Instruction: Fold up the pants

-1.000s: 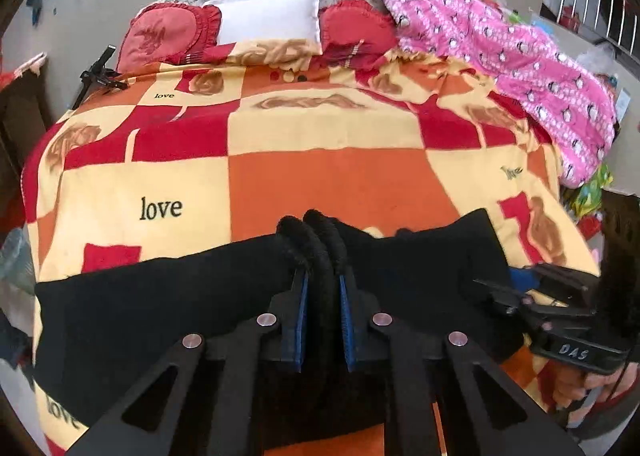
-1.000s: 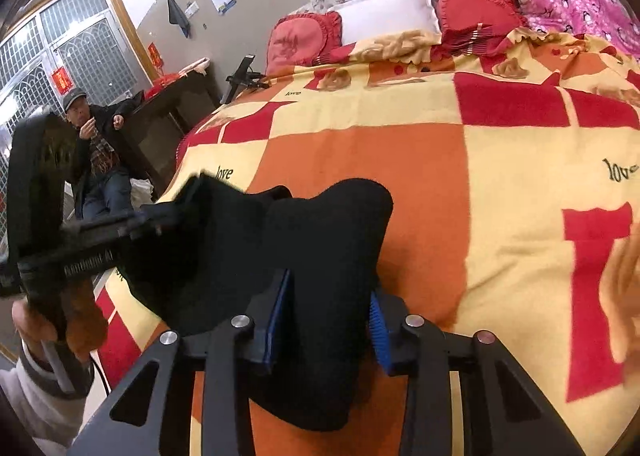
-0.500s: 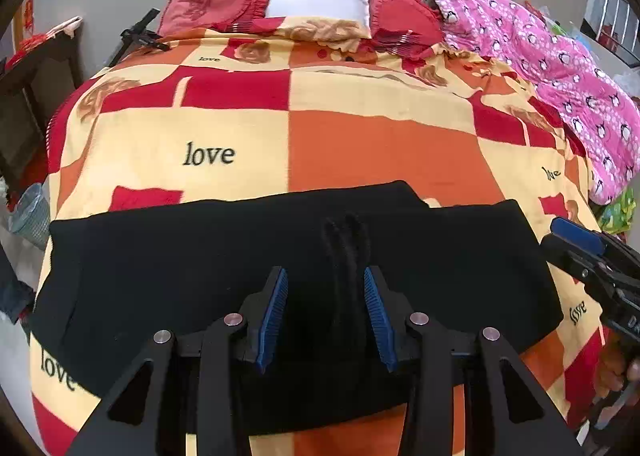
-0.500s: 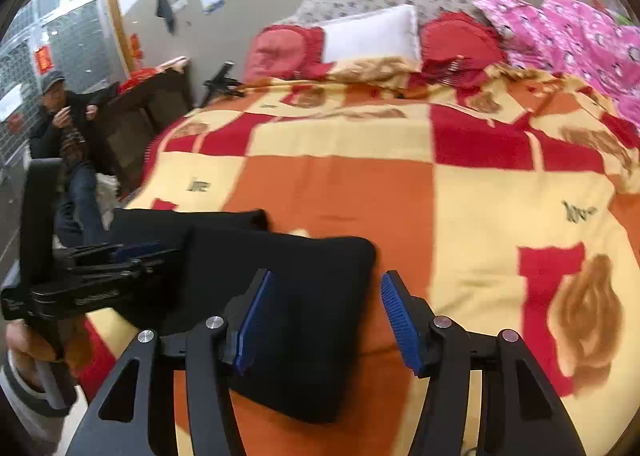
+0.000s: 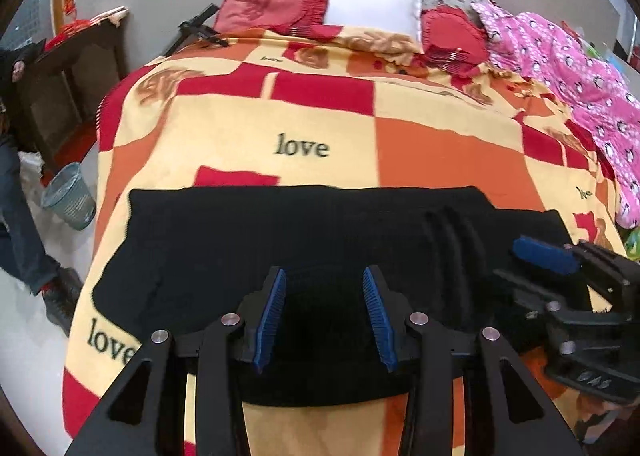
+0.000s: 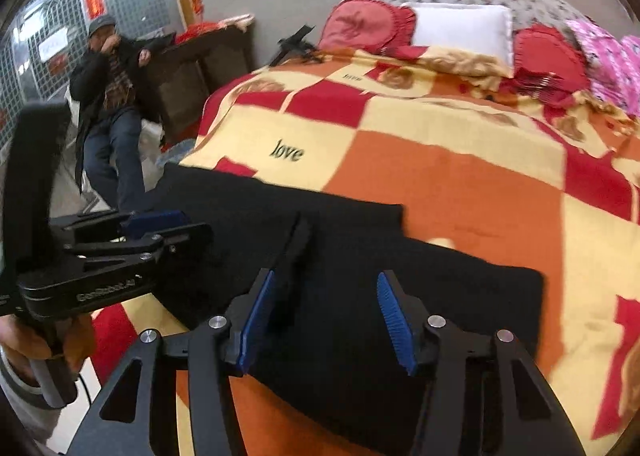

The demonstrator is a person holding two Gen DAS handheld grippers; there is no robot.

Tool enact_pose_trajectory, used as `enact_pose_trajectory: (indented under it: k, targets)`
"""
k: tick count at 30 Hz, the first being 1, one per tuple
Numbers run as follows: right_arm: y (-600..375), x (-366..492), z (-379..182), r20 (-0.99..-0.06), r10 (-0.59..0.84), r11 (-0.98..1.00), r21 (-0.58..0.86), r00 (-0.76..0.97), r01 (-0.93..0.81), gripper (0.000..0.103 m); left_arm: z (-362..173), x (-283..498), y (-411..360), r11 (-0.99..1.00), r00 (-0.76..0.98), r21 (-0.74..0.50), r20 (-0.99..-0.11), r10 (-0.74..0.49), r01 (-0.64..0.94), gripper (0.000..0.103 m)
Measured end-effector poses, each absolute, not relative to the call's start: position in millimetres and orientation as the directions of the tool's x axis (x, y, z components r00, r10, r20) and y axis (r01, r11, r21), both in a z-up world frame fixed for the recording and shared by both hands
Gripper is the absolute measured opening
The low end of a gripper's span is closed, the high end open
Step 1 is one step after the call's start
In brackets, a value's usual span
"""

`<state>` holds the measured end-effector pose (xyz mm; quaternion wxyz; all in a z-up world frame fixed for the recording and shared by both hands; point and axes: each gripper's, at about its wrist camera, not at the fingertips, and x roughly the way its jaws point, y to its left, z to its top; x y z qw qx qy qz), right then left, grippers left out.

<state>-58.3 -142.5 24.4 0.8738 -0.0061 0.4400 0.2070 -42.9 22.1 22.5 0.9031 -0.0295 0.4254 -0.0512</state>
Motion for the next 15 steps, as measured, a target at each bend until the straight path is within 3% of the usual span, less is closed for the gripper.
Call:
enact_pose_trajectory:
  k: [6,15]
  targets:
    - [-100,-53,8,-0.799,0.335,0.899,0.112,0.5,-0.424,0.051,23,-47,32,0.992,0.626,-0.121,-0.771,-0.115,0.033,0.041]
    - [-109,-66,36,-0.768,0.34,0.9,0.099,0.542,-0.425,0.052,27,-55,54,0.989,0.64,-0.15,-0.76,-0.113,-0.004,0.042]
